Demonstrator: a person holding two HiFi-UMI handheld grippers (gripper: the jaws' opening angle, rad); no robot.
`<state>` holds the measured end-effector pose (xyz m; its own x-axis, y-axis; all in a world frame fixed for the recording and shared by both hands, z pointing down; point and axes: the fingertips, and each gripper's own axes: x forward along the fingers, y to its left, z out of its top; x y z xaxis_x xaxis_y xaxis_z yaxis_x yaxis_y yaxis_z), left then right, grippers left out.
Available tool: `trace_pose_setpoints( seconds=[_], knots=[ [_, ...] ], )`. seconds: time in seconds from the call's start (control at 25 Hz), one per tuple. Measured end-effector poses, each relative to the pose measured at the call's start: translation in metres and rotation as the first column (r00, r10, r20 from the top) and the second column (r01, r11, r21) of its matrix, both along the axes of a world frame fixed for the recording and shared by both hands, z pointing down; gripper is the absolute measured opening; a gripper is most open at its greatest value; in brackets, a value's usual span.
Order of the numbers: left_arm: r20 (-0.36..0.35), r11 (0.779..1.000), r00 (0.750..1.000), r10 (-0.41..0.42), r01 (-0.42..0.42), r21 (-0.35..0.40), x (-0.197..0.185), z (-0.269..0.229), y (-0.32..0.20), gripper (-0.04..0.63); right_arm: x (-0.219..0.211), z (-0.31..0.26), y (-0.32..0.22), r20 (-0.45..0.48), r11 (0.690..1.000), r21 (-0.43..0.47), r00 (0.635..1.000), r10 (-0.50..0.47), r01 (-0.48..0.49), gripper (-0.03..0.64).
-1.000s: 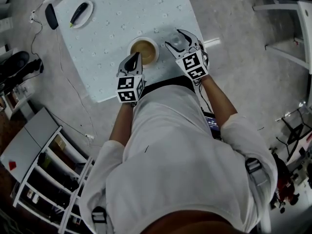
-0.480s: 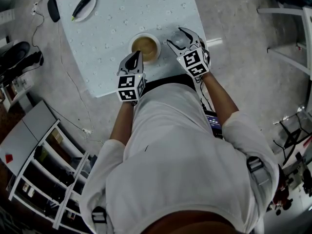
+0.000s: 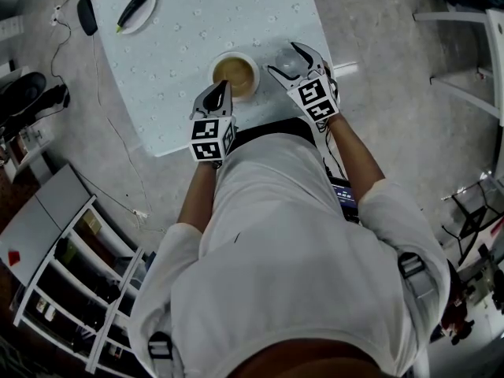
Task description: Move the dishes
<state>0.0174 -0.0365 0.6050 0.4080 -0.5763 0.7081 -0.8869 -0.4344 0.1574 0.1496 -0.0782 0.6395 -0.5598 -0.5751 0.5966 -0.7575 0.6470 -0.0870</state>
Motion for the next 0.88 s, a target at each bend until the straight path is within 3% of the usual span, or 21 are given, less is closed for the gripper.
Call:
trace_pose_setpoints(
  seconds=[0.32, 0.72, 0.8, 0.88],
  knots=[
    [-0.017, 0.999, 0.999, 0.033, -0.032, 0.016, -0.001, -0.003, -0.001, 0.02, 0.009, -0.006, 0.018, 0.007, 0.998, -0.033, 0.998, 0.057, -0.057, 0.353],
    [-0.055, 0.993, 0.992, 0.114, -0.113, 0.019, 0.007, 0.001, -0.005, 0.02, 0.022, -0.011, 0.057, -0.03, 0.986, -0.06, 0.988, 0.154, -0.155, 0.282],
    [-0.061, 0.991, 0.989, 0.133, -0.132, 0.021, 0.011, 0.001, -0.006, 0.02, 0.027, -0.015, 0.062, -0.032, 0.98, -0.056, 0.981, 0.19, -0.191, 0.225],
    [-0.065, 0.989, 0.987, 0.148, -0.147, 0.023, 0.014, 0.001, -0.006, 0.02, 0.032, -0.017, 0.067, -0.05, 0.973, -0.048, 0.974, 0.222, -0.225, 0.064]
  ],
)
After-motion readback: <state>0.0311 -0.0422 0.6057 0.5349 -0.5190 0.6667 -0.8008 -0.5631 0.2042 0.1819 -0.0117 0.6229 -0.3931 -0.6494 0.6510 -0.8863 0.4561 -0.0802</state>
